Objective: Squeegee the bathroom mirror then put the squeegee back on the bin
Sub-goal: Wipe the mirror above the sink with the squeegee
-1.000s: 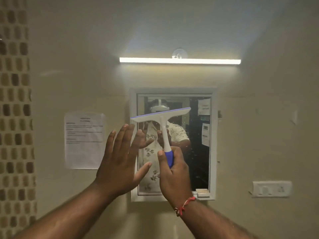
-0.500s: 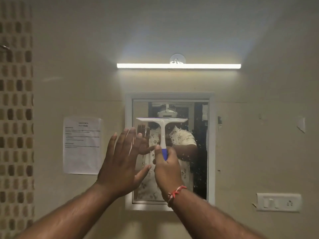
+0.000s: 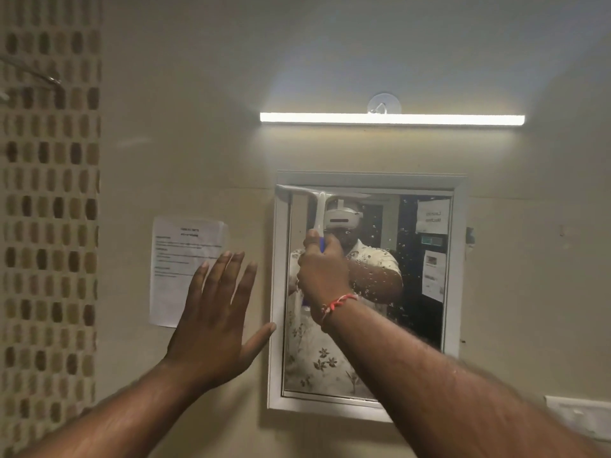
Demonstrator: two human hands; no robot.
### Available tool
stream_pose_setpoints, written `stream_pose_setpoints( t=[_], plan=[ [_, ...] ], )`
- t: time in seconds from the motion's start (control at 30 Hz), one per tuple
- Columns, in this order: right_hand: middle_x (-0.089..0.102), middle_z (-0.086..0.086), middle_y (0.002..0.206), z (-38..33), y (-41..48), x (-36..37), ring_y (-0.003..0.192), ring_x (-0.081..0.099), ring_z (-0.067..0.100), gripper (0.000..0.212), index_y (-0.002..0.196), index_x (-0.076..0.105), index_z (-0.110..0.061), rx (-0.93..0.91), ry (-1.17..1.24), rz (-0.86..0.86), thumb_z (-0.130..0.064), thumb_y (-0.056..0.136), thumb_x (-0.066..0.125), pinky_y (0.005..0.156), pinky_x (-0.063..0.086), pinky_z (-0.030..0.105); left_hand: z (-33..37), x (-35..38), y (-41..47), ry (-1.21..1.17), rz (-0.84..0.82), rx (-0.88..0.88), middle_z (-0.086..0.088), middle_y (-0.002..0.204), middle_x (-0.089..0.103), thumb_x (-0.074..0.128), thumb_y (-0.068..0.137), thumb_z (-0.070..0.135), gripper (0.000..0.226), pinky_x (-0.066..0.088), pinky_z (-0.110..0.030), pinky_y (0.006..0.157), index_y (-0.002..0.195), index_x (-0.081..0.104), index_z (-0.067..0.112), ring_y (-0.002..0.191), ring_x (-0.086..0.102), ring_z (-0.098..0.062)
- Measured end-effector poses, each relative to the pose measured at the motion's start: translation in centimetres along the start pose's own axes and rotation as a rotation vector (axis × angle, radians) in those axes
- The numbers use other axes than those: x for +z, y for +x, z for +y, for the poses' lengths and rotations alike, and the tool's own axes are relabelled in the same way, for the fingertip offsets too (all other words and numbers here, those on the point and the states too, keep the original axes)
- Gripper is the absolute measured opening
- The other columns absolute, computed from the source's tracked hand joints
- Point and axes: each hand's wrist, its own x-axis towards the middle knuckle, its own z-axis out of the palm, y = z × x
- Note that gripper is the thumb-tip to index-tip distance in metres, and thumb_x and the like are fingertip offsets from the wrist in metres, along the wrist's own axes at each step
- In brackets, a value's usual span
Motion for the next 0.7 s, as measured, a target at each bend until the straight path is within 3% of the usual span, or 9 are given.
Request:
stream_pose_setpoints(
  t=[0.23, 0.37, 0.53, 0.7],
  plan=[
    [0.063, 0.007, 0.094, 0.7, 0.1, -0.3, 0.068, 0.058, 0.013, 0.033, 0.111, 0.062, -0.017, -0.027, -0.013, 0.024, -0.047, 0.113, 0.047, 0.057, 0.046, 0.025, -1.9, 0.6, -1.3, 0.007, -0.023, -0.015, -0.015, 0.194, 0.005, 0.046, 0.105, 0.077, 0.107, 0.023, -0.071, 0.14, 0.184, 0.016, 0.012, 0.181, 0.008, -0.038],
    [0.062, 0.007, 0.094, 0.7, 0.1, -1.0, 0.065, 0.057, 0.009, 0.033, 0.112, 0.061, -0.018, -0.046, -0.052, 0.074, -0.046, 0.114, 0.046, 0.045, 0.045, 0.012, -1.7, 0.5, 0.1, -0.002, -0.006, 0.005, -0.019, 0.192, 0.013, 0.045, 0.106, 0.076, 0.104, 0.02, -0.07, 0.141, 0.182, 0.022, 0.009, 0.179, 0.013, -0.041],
    [0.062, 0.008, 0.092, 0.6, 0.1, -1.3, 0.066, 0.056, 0.01, 0.034, 0.111, 0.061, -0.015, -0.079, -0.089, 0.095, -0.044, 0.115, 0.045, 0.041, 0.042, 0.007, -1.3, 0.4, 2.2, -0.005, 0.006, 0.025, -0.02, 0.192, 0.014, 0.045, 0.107, 0.077, 0.105, 0.019, -0.071, 0.141, 0.182, 0.022, 0.008, 0.18, 0.011, -0.041],
    [0.062, 0.003, 0.088, 0.5, 0.0, -1.3, 0.066, 0.058, 0.01, 0.033, 0.113, 0.061, -0.019, -0.066, -0.117, 0.088, -0.047, 0.114, 0.045, 0.052, 0.049, 0.022, -0.8, 0.1, 4.6, -0.015, 0.029, 0.039, -0.021, 0.191, 0.017, 0.047, 0.107, 0.076, 0.103, 0.018, -0.069, 0.142, 0.181, 0.024, 0.008, 0.179, 0.014, -0.042]
  ],
)
